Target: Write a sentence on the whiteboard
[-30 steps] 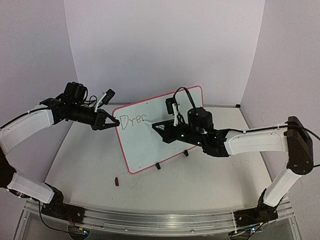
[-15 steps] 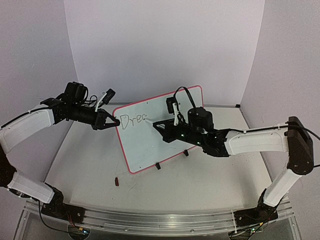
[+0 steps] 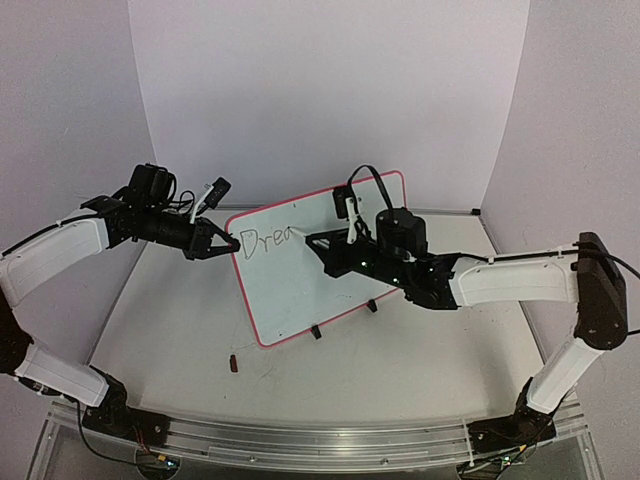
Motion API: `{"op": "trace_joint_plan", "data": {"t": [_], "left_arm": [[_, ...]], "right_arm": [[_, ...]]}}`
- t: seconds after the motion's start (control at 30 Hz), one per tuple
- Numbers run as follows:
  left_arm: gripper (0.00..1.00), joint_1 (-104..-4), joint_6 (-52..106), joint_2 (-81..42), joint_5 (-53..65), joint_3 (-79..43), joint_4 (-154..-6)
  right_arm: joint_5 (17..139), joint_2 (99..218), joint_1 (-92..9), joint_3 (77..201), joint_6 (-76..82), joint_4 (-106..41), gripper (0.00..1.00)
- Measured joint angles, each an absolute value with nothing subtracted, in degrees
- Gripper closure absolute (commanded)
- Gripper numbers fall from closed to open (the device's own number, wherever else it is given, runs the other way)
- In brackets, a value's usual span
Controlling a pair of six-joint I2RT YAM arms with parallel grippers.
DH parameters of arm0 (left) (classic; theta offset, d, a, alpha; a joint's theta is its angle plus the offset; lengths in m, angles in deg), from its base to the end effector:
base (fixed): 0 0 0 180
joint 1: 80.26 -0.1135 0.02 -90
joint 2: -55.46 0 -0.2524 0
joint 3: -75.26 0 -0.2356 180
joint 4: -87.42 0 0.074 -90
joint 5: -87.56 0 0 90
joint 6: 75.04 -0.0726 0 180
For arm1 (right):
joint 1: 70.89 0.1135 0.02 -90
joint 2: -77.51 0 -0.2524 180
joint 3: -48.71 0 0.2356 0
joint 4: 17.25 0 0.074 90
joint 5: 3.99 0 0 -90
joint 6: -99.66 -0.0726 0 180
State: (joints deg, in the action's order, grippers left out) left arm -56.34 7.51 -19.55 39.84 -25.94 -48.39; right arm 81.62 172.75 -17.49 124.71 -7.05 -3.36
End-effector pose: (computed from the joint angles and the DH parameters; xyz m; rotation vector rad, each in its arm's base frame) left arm 0.2426 -0.1610 0.2901 0.9747 2.0150 -0.9891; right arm 0.2407 0.3335 0.2736 -0.6124 1.6515 0.9760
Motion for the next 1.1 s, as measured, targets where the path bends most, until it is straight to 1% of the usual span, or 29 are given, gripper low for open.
{"op": "trace_joint_plan", "data": {"t": [0.5, 1.1], "left_arm": [[1.00, -56.3, 7.5, -19.6, 39.9, -25.9, -48.4], [1.00, -56.4, 7.5, -19.6, 40.0, -25.9, -48.4]], "right_arm": [[81.8, 172.7, -17.5, 124.6, -7.6, -3.1, 1.00], [82.2, 172.2, -17.5, 121.1, -9.5, -1.8, 1.00]]}}
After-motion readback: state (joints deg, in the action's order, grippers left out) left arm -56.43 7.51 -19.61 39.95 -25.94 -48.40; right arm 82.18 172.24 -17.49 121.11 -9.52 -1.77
